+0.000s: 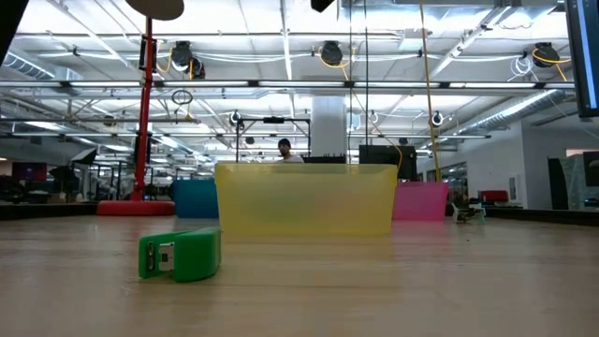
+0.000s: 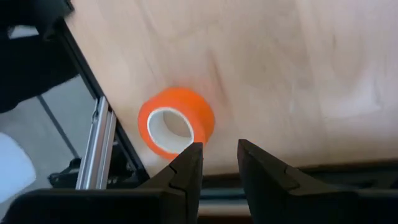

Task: Pick and place Stapler, Stapler remover, tape
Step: Put the orange tape into the pink bin

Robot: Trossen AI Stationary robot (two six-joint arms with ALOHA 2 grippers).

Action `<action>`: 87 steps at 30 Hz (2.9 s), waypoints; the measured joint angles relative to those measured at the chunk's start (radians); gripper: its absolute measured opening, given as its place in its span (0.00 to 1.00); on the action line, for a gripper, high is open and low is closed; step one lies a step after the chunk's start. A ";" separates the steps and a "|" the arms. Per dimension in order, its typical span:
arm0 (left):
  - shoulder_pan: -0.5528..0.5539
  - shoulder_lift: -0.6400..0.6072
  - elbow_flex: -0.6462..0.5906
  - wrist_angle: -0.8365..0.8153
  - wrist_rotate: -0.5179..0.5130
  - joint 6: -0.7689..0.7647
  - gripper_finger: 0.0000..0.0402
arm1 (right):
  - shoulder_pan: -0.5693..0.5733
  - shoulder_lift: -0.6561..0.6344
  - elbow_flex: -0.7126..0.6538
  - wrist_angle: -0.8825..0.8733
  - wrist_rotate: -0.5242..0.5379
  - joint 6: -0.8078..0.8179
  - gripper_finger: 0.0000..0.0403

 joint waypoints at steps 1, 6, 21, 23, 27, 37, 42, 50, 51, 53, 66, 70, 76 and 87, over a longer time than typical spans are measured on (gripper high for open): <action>-0.003 0.000 0.000 0.023 0.000 -0.001 0.47 | 0.000 0.000 0.000 0.000 0.019 -0.001 0.23; -0.027 0.000 0.000 0.031 0.006 -0.034 0.47 | 0.000 0.000 0.000 0.000 0.079 -0.010 0.23; -0.111 -0.028 0.000 -0.079 0.112 -0.017 0.47 | 0.000 0.000 0.000 0.000 0.068 -0.157 0.23; -0.124 -0.045 0.000 -0.118 0.047 0.003 0.47 | 0.000 0.000 0.000 0.000 0.069 -0.184 0.23; -0.132 -0.107 -0.068 -0.100 -0.055 0.039 0.47 | 0.000 0.000 -0.001 0.002 0.064 -0.216 0.23; -0.129 -0.476 -0.640 0.296 -0.076 0.014 0.47 | 0.000 0.000 -0.001 0.064 -0.063 -0.290 0.23; -0.135 -0.663 -0.872 0.412 -0.110 0.013 0.47 | 0.000 0.000 -0.001 0.061 -0.061 -0.310 0.23; -0.140 -0.932 -1.163 0.476 -0.140 0.003 0.47 | 0.000 0.000 -0.001 0.054 -0.063 -0.329 0.29; -0.139 -0.964 -1.195 0.488 -0.145 0.001 0.47 | 0.000 0.000 -0.001 0.055 -0.063 -0.328 0.32; -0.140 -1.015 -1.254 0.507 -0.147 -0.006 0.47 | 0.000 0.000 -0.001 0.061 -0.063 -0.317 0.37; -0.141 -1.202 -1.432 0.560 -0.157 -0.046 0.47 | 0.059 0.016 -0.001 0.101 -0.048 -0.314 0.57; -0.140 -1.221 -1.445 0.554 -0.156 -0.035 0.47 | 0.066 0.058 -0.001 0.113 -0.031 -0.314 0.56; -0.140 -1.273 -1.448 0.491 -0.157 -0.035 0.47 | 0.066 0.157 -0.001 0.202 -0.032 -0.341 0.55; -0.141 -1.361 -1.448 0.426 -0.157 -0.055 0.47 | 0.064 0.336 0.004 0.204 0.006 -0.337 0.54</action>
